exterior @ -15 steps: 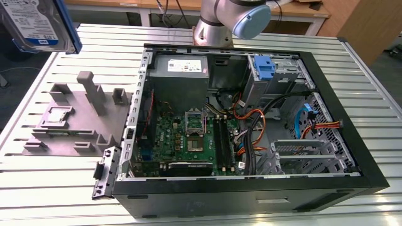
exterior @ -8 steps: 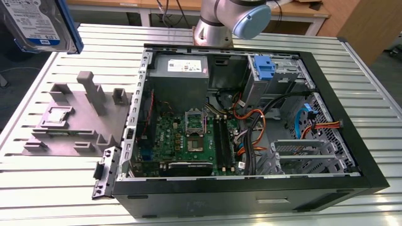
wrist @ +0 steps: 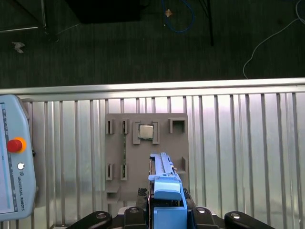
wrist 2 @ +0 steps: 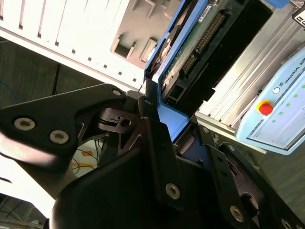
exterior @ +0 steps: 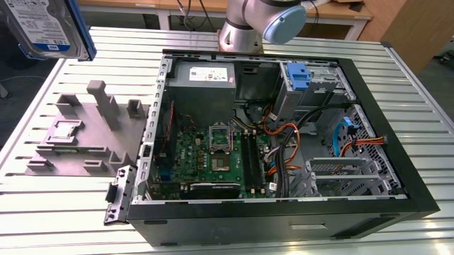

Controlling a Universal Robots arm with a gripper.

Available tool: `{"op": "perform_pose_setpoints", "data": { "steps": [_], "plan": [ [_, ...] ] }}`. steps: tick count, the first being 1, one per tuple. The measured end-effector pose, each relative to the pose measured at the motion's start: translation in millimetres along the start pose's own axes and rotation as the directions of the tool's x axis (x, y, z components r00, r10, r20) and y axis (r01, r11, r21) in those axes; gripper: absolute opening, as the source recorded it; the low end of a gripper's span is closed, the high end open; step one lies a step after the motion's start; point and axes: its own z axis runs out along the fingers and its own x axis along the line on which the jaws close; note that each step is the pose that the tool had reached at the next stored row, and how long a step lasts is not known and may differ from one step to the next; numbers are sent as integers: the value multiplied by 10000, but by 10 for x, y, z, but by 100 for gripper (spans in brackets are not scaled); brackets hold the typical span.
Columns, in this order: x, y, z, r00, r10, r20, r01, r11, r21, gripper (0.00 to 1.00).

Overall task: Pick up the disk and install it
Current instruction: 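Pick up the disk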

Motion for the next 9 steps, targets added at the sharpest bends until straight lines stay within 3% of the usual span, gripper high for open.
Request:
{"op": "perform_pose_setpoints", "data": {
  "steps": [9],
  "plan": [
    [-2,-37,-1,10000,0,-1,0,10000,0,36]
  ]
}}
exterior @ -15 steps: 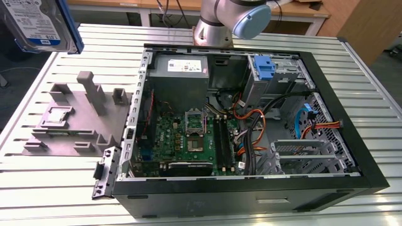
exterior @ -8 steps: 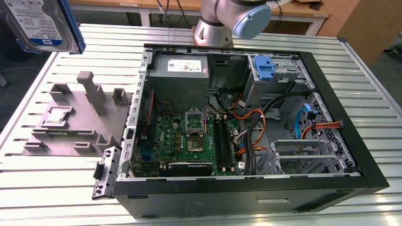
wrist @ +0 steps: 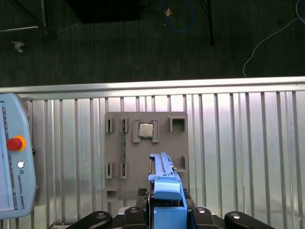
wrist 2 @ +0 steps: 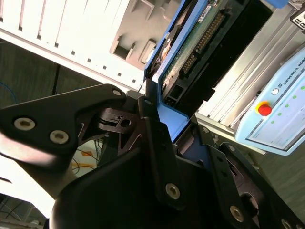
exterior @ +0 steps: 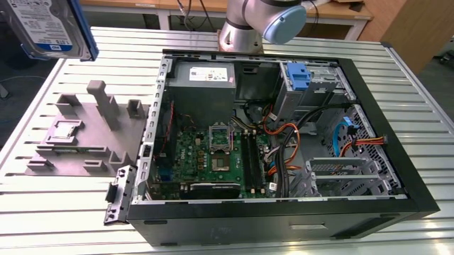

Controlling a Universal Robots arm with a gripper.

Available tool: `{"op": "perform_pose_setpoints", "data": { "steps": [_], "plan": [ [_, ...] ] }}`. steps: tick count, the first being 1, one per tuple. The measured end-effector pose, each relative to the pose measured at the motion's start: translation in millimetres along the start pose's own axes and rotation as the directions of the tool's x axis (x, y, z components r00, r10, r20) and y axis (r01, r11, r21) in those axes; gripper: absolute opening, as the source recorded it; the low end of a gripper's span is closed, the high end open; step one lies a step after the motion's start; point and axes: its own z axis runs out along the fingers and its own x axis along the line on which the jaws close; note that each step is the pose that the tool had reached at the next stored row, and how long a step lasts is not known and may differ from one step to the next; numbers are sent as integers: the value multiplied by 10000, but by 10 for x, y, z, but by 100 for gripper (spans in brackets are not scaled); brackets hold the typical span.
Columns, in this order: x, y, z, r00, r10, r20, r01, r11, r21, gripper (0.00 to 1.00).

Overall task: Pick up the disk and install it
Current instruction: 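Pick up the disk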

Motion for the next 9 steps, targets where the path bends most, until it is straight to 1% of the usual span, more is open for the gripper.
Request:
{"op": "perform_pose_setpoints", "data": {
  "steps": [9],
  "plan": [
    [-1,-35,-1,10000,0,0,0,10000,0,36]
  ]
}}
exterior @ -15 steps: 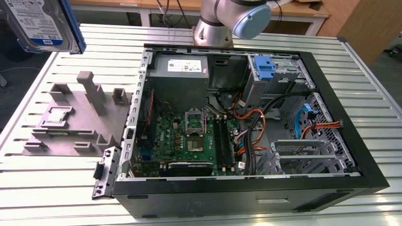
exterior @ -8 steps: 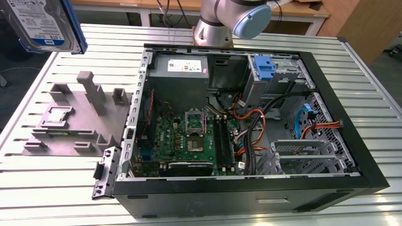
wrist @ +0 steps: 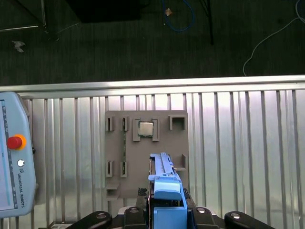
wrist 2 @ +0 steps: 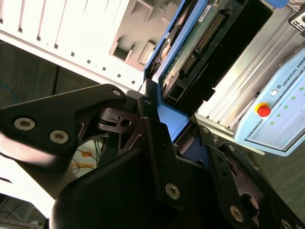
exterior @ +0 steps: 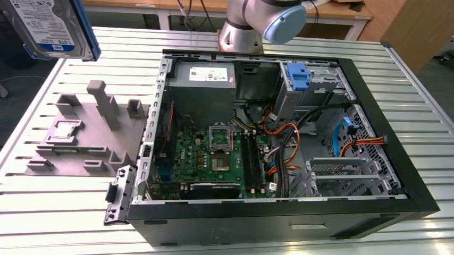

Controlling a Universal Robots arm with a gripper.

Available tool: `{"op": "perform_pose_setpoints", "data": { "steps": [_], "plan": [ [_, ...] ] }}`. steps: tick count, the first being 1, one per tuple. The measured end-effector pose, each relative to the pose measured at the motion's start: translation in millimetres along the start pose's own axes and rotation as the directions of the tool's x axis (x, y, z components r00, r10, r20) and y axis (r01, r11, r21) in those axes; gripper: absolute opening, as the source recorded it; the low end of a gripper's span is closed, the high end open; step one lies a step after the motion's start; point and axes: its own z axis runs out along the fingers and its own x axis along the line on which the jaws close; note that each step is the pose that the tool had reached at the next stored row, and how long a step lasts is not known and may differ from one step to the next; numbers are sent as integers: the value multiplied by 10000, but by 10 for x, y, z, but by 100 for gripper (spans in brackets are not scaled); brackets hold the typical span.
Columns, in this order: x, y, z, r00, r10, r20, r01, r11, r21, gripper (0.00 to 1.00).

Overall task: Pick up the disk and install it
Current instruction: 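Pick up the disk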

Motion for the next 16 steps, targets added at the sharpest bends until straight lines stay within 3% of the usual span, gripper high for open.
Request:
{"op": "perform_pose_setpoints", "data": {
  "steps": [16],
  "plan": [
    [-4,-76,-2,10000,1,0,-1,10000,0,36]
  ]
}}
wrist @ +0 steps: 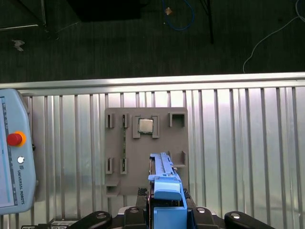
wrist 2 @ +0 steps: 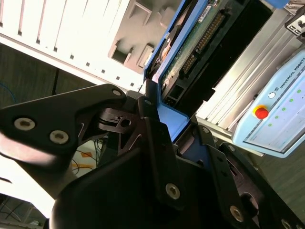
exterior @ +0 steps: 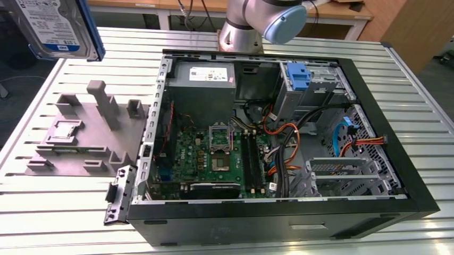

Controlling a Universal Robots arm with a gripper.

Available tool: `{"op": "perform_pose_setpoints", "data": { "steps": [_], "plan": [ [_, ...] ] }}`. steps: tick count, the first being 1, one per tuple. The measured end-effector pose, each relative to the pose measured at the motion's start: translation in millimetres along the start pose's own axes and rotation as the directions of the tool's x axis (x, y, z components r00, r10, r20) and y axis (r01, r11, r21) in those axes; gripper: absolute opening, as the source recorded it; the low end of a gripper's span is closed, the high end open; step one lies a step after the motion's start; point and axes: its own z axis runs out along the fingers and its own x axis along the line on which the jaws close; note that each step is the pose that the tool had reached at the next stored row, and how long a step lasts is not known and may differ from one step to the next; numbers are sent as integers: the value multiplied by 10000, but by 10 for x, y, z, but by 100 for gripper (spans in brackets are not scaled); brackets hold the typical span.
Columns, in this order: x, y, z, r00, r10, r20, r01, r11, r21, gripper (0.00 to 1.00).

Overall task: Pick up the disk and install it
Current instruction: 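Pick up the disk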

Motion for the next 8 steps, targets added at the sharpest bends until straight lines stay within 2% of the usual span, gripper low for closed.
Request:
{"op": "perform_pose_setpoints", "data": {
  "steps": [8],
  "plan": [
    [-1,-24,-1,10000,0,0,0,10000,-1,36]
  ]
}}
